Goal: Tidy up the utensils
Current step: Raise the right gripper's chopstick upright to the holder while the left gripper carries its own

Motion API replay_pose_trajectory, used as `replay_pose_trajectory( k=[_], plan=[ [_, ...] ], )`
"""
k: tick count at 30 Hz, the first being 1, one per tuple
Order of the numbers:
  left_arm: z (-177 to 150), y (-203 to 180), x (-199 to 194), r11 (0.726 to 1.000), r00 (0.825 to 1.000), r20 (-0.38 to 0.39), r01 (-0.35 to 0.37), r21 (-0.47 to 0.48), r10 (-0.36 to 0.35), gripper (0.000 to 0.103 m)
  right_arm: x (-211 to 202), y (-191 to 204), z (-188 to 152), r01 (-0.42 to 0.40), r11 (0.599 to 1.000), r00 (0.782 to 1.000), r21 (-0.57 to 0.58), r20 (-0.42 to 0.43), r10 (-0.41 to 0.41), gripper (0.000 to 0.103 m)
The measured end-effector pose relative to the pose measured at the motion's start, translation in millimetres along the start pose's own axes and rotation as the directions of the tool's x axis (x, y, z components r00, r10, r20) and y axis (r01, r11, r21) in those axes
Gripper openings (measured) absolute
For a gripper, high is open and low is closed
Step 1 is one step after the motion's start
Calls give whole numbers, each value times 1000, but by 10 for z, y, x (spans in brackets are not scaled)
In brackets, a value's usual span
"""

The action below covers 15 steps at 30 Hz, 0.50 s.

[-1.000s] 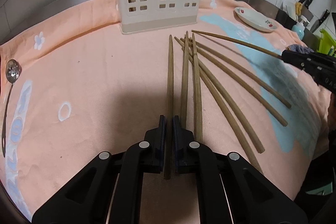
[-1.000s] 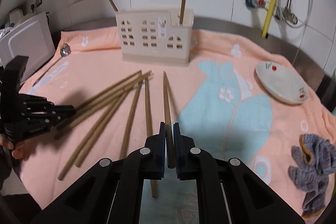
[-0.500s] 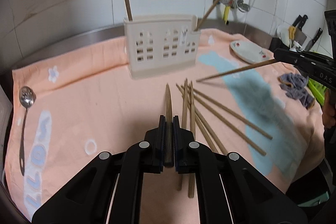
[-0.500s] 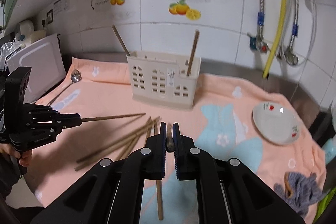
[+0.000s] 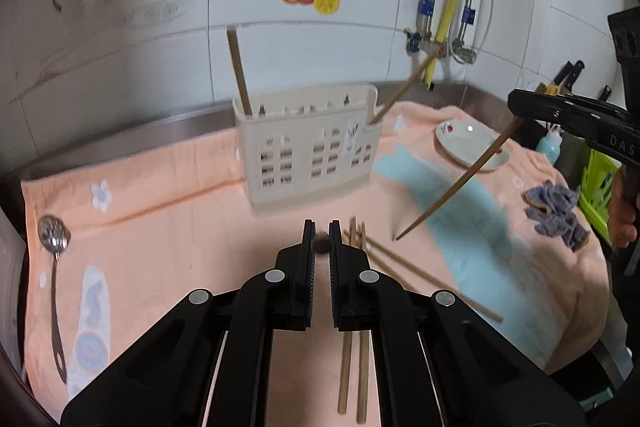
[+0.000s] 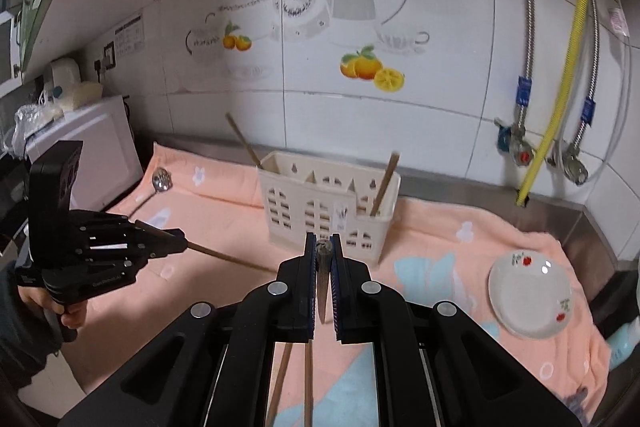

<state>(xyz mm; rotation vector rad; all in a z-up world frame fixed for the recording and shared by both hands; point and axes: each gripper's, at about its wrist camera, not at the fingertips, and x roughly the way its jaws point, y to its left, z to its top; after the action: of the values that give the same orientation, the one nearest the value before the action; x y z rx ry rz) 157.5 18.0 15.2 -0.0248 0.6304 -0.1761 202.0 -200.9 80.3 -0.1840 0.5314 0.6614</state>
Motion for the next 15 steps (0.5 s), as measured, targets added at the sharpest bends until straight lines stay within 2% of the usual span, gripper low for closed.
replay_pose_trajectory(
  k=[9,15],
  plan=[
    [598,-67,-108,999,998,65,8,51,-12,5,63,-137,597,-16,1000,999,-2,28,16,6],
    [1052,-108,-312,996,989,151,-5,89,-8,5,58,-214,968,-7,1000,998,-7,65,7,6]
  ],
)
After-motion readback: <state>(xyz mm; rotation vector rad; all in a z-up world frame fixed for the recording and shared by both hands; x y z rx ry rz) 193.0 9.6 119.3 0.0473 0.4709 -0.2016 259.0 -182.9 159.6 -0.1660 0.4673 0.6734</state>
